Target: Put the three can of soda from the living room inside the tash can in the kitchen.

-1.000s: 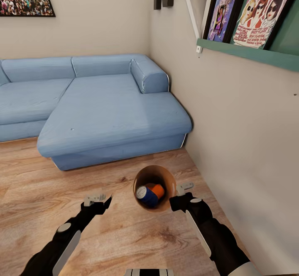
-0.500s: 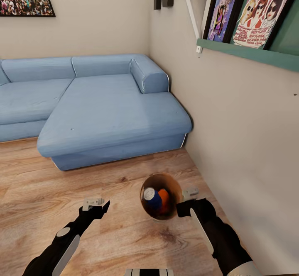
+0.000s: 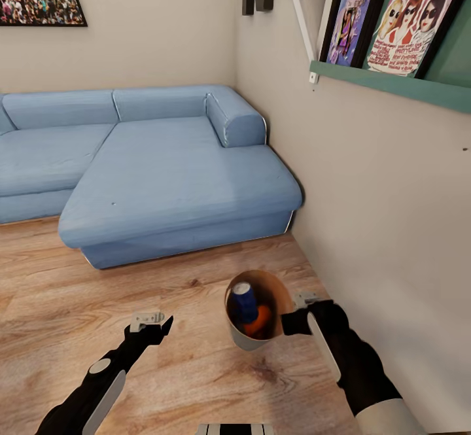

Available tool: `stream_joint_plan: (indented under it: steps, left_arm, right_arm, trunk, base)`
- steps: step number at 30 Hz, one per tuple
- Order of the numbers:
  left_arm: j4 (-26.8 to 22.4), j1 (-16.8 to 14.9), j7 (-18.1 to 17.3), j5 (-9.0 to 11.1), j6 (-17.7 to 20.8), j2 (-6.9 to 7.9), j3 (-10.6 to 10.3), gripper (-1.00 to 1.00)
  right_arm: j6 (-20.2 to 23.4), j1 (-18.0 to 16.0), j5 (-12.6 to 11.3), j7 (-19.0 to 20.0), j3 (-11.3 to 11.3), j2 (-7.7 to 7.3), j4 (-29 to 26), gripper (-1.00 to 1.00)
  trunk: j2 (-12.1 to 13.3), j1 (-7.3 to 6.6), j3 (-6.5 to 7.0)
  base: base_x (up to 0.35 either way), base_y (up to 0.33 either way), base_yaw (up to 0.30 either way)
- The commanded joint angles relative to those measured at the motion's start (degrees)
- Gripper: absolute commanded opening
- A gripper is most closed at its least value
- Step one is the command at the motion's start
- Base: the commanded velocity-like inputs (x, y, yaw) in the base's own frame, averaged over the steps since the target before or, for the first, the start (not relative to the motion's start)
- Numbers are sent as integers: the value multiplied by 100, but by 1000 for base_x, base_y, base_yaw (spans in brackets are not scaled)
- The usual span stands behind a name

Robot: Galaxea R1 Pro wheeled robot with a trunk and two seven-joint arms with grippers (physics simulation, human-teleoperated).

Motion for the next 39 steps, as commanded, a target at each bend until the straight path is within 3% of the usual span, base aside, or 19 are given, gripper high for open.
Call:
stream_joint_plan:
  steps: [1,19,28,35,39]
  left_arm:
    - [1,0,0,0,-1,0,0,100]
    - [1,0,0,-3,-1,0,0,100]
    - [67,0,-3,-2,-1,-6,0,100]
    - [106,0,-5,-5,-79,-9,0,100]
    - [114,0,-8,-8,-128,-9,-2,100]
  right_arm:
    - [3,-10,-86,57,-9,-3,-4,-100]
    - [3,-21,-71,115,-8,8,44,-100]
    - [3,-21,-66,86,7,8,86,-100]
    - [3,-21,-59,83,31,15,89,-100]
    - [3,-21,-52,78,42,17,89,-100]
  trunk:
    - [0,-1,1]
    - [0,-1,1]
    - [-361,197,-161]
    - [-361,197,-161]
    - [-467,257,-239]
  base:
    - [0,0,0]
    - [0,0,0]
    - [0,0,0]
    - [0,0,0]
    - [0,0,0]
